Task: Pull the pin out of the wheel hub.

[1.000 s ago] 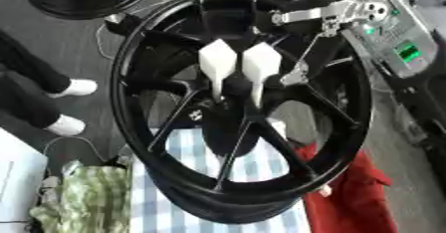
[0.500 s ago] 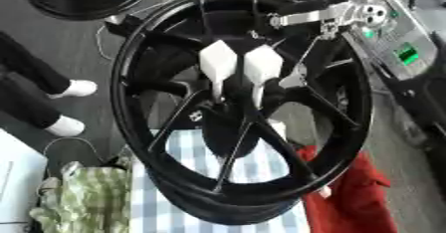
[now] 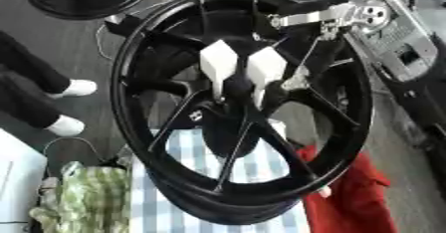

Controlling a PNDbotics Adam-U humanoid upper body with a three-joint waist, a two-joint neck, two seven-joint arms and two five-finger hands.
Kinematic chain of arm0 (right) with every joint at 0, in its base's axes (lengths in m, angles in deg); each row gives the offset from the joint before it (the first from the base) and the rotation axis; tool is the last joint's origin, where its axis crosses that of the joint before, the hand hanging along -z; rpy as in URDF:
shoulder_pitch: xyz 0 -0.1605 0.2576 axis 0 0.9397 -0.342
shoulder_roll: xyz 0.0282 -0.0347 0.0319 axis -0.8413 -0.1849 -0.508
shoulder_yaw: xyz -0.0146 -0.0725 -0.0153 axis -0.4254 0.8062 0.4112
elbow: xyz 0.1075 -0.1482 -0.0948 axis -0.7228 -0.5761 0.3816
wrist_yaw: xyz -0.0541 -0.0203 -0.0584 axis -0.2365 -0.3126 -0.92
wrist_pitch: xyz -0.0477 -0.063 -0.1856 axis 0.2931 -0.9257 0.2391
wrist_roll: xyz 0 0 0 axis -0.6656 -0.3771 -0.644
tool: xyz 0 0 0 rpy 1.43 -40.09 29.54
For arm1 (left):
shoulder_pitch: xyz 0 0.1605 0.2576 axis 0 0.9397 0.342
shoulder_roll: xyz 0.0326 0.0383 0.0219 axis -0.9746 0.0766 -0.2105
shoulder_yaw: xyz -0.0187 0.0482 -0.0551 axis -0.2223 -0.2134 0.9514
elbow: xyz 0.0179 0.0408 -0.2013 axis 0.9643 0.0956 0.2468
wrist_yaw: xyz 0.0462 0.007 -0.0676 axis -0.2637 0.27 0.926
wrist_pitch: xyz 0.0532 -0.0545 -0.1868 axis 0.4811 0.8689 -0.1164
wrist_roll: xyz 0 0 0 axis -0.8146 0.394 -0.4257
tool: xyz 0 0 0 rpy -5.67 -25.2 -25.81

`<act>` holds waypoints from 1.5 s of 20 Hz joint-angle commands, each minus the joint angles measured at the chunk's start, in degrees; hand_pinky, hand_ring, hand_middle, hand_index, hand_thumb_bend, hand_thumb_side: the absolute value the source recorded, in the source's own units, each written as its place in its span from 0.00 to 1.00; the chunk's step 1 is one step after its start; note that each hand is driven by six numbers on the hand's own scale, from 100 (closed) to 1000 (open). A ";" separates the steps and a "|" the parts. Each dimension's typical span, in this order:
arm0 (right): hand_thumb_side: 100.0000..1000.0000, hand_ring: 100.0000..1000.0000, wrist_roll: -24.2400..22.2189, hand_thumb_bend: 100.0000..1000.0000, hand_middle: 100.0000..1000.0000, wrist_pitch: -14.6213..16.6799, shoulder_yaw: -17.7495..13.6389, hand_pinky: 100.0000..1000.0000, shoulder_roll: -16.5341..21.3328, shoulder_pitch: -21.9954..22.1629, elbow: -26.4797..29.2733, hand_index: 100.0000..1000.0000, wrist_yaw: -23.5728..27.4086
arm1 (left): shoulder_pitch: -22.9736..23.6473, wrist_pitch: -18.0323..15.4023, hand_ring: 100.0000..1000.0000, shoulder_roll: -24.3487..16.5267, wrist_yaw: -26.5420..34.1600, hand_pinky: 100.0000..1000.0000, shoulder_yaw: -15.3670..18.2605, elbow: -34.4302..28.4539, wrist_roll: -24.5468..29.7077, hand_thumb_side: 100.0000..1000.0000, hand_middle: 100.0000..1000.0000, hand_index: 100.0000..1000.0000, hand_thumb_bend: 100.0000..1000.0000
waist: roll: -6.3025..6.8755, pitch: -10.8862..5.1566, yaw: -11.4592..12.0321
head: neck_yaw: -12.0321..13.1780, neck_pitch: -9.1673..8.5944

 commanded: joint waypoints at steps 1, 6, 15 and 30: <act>0.00 0.68 0.01 0.00 0.43 -0.61 -0.93 0.81 1.47 -1.09 1.24 0.50 0.92 | -0.78 -0.03 0.75 -1.17 -0.13 0.64 0.18 -0.56 0.16 0.68 0.68 0.73 0.21 | 0.18 -0.76 -0.07 | -0.03 -0.26; 0.00 0.64 0.08 0.00 0.40 -1.38 -1.97 0.80 1.67 -1.24 2.30 0.47 1.97 | -0.72 -0.05 0.75 -1.20 -0.15 0.64 0.22 -0.54 0.14 0.69 0.68 0.73 0.20 | 0.15 -0.84 -0.16 | 0.01 -0.21; 0.00 0.62 5.42 0.00 0.38 -3.57 -7.84 0.78 4.42 -3.74 7.94 0.45 6.04 | -0.42 -0.08 0.75 -1.27 -0.26 0.64 0.26 -0.59 0.05 0.69 0.68 0.73 0.20 | 0.10 -1.22 -0.52 | 0.11 0.28; 0.00 0.61 29.60 0.00 0.37 -7.89 -29.65 0.78 20.96 10.37 10.85 0.44 13.46 | 0.14 -0.54 0.75 -1.72 -0.44 0.64 1.38 -1.00 -1.06 0.69 0.68 0.73 0.20 | -0.07 -1.03 -1.80 | 1.93 0.12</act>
